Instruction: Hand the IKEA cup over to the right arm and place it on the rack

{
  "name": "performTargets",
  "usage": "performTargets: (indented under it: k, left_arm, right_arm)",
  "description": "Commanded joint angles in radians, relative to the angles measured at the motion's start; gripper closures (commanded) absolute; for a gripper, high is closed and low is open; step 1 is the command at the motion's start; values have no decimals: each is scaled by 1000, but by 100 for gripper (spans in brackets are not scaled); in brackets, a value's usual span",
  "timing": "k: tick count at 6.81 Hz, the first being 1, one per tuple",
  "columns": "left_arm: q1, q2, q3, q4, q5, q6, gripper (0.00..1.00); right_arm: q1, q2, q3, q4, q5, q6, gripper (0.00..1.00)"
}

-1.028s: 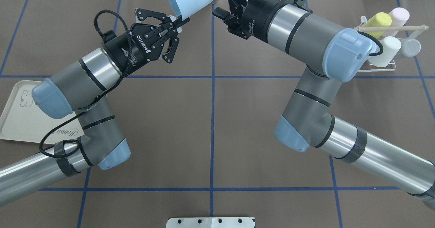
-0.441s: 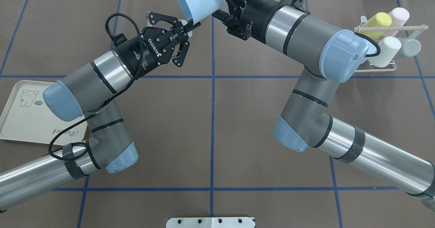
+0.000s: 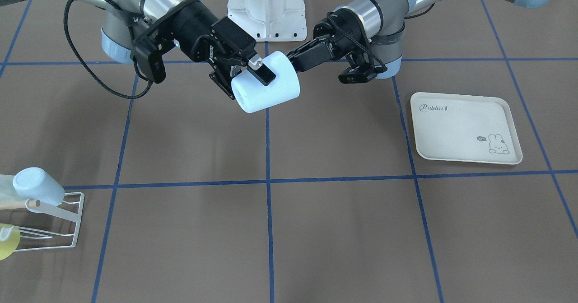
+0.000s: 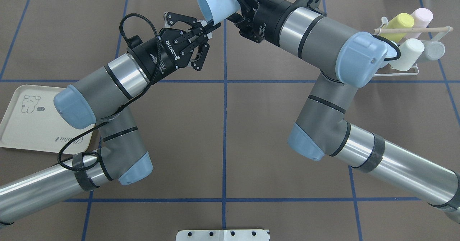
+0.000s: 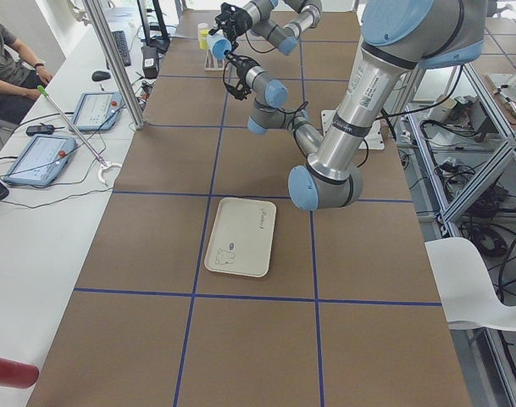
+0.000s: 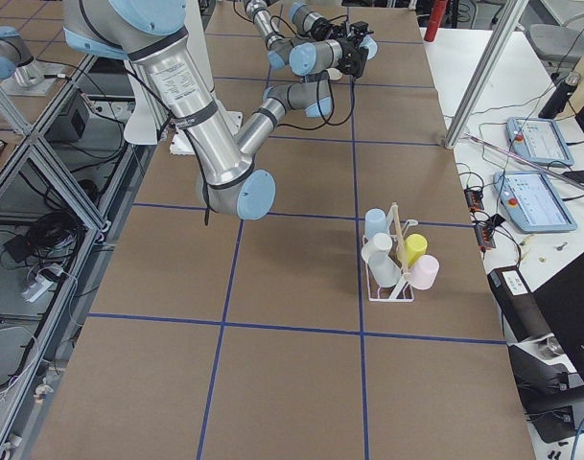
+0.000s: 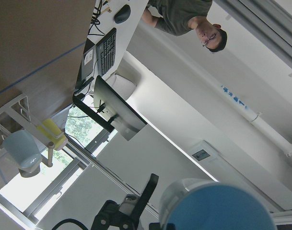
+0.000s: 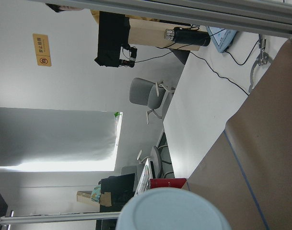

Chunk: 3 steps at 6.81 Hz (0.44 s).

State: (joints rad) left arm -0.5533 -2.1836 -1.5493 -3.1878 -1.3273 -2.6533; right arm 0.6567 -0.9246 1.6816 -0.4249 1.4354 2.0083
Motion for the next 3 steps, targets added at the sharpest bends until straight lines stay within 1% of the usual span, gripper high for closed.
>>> performTargets:
  k: [1, 2, 3]
  left_arm:
    - [4, -2, 5, 2, 2, 1, 100]
    - [4, -2, 6, 2, 2, 1, 100]
    - [4, -1, 6, -1, 0, 1, 100]
  right_arm:
    - [0, 1, 0, 0, -3, 1, 3]
    - [0, 3, 0, 0, -3, 4, 43]
    - [0, 4, -3, 0, -4, 3, 99]
